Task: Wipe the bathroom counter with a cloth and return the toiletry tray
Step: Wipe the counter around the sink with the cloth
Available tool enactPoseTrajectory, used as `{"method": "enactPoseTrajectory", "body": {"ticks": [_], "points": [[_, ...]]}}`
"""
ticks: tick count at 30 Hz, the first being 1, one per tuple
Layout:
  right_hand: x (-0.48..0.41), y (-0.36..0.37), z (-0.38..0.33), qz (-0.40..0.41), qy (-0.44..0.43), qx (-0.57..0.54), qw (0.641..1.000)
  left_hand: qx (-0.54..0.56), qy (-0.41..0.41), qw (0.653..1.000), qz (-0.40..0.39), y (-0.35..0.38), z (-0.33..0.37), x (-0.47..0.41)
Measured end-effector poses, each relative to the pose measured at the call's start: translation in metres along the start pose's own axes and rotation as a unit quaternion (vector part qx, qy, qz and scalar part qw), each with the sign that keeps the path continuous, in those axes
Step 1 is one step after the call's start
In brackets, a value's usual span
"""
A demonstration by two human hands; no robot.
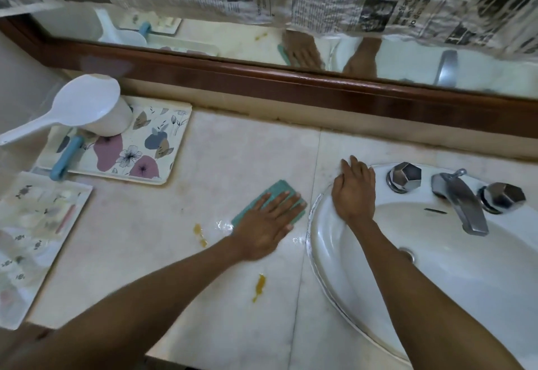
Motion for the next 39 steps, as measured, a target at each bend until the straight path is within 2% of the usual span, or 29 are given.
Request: {"method": "enactPoseTrajectory", "body": {"ticks": [2,3,5,8,10,11,13,16,18,19,21,23,26,28,31,34,36,39], "points": [[0.007,0.001,0.002,0.001,-0.004,0.002,1.000,-0.035,0.088,0.995,-0.026,-0.012,-0.029,0.007],[0.012,0.002,0.003,0.002,-0.001,0.000,1.000,-0.049,0.094,0.994,-0.037,-0.018,-0.045,0.002],[0.019,0.002,0.003,-0.001,0.012,-0.004,1.000,-0.036,0.017,0.999,-0.027,-0.030,-0.070,-0.021],[0.021,0.002,0.001,-0.007,0.025,-0.003,1.000,0.012,-0.163,0.986,0.041,-0.031,-0.054,-0.050],[0.020,0.001,0.000,-0.011,0.036,-0.012,0.999,0.024,-0.195,0.980,0.043,-0.019,-0.022,-0.050],[0.020,0.001,-0.001,-0.013,0.040,-0.017,0.999,0.012,-0.160,0.987,0.028,-0.009,-0.006,-0.041],[0.020,0.001,-0.001,-0.015,0.041,-0.026,0.999,-0.022,-0.030,0.999,-0.017,0.000,0.009,-0.013],[0.023,0.000,-0.001,-0.007,0.041,-0.033,0.999,-0.044,0.132,0.987,-0.078,-0.003,-0.006,0.017],[0.027,-0.001,-0.001,0.000,0.042,-0.039,0.998,-0.072,0.190,0.975,-0.091,-0.010,-0.022,0.012],[0.029,0.000,-0.002,0.000,0.043,-0.041,0.998,-0.074,0.190,0.975,-0.091,-0.014,-0.028,0.002],[0.032,0.001,-0.003,0.001,0.047,-0.043,0.998,-0.059,0.122,0.988,-0.069,-0.018,-0.034,-0.026],[0.034,0.002,-0.006,0.004,0.054,-0.038,0.998,-0.023,0.009,0.999,-0.027,-0.022,-0.031,-0.053],[0.039,0.003,-0.010,0.010,0.062,-0.029,0.998,0.033,-0.113,0.993,0.013,-0.020,-0.016,-0.064],[0.050,0.003,-0.015,0.024,0.060,-0.020,0.998,0.027,-0.093,0.995,0.016,-0.008,0.001,-0.041],[0.064,0.004,-0.026,0.037,0.080,-0.016,0.996,0.010,0.011,1.000,-0.020,0.008,0.010,0.022],[0.070,0.008,-0.038,0.022,0.104,-0.023,0.994,-0.005,0.093,0.995,-0.047,0.004,-0.013,0.048],[0.073,0.011,-0.046,0.004,0.101,-0.011,0.995,-0.021,0.088,0.995,-0.046,-0.006,-0.036,0.032],[0.077,0.017,-0.064,-0.019,0.062,-0.003,0.998,-0.003,-0.016,1.000,-0.021,-0.029,-0.084,0.006]]}}
Point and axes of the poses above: each hand's wrist, its own x-axis away from the middle knuckle, its own y-axis out of the palm, z = x × y, the point moved 4 cm from there along -x, towards the middle knuckle, and after that the axes turned 2 degrees about -y, right-handed, at the moved point
